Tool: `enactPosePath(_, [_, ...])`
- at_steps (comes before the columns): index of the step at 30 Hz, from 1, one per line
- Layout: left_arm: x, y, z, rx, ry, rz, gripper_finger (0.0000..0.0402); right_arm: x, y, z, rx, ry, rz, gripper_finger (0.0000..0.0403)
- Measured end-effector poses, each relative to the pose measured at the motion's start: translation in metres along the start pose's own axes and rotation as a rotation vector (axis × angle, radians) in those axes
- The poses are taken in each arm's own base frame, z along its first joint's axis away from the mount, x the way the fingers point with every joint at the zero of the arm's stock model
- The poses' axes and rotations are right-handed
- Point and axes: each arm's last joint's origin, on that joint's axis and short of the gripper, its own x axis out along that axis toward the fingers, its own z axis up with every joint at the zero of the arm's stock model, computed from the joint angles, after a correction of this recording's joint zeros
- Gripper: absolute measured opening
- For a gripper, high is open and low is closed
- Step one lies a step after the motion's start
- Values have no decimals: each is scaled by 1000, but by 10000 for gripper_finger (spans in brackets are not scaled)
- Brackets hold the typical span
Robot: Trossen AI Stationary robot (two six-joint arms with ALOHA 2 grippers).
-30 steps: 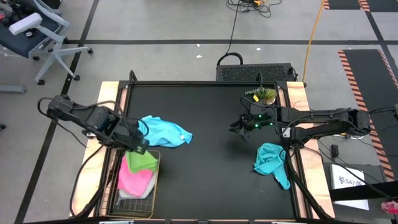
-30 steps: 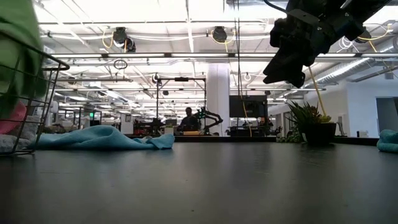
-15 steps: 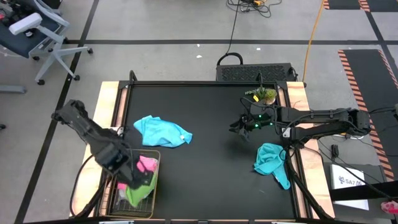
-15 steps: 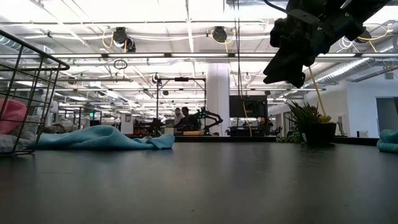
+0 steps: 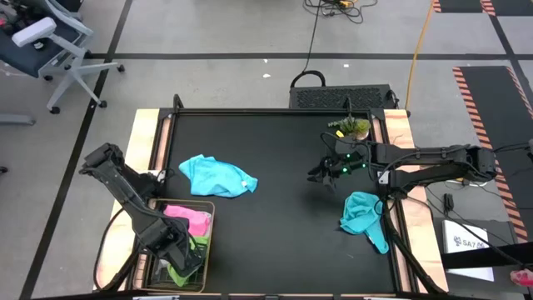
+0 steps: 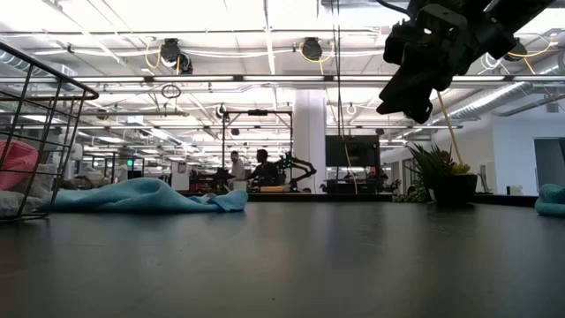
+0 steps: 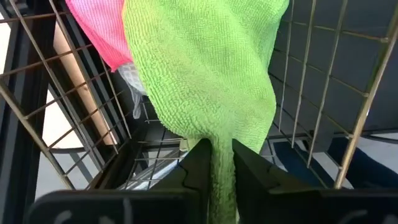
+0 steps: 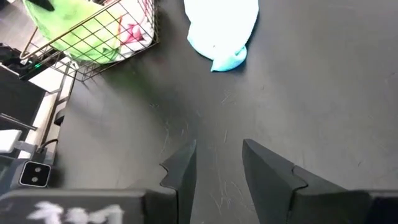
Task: Fold microfiber towels
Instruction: Put the folded green microfiber cloth into the wire basket
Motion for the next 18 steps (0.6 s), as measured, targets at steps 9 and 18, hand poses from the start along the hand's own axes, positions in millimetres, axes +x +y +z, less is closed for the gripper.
enactPosePath(9, [-16, 6, 31, 19, -206, 25, 7, 0, 0, 0, -8, 0, 0, 121])
enactPosePath(18, [-81, 38, 89, 49, -518, -248, 3, 0, 0, 0, -8, -2, -5, 121])
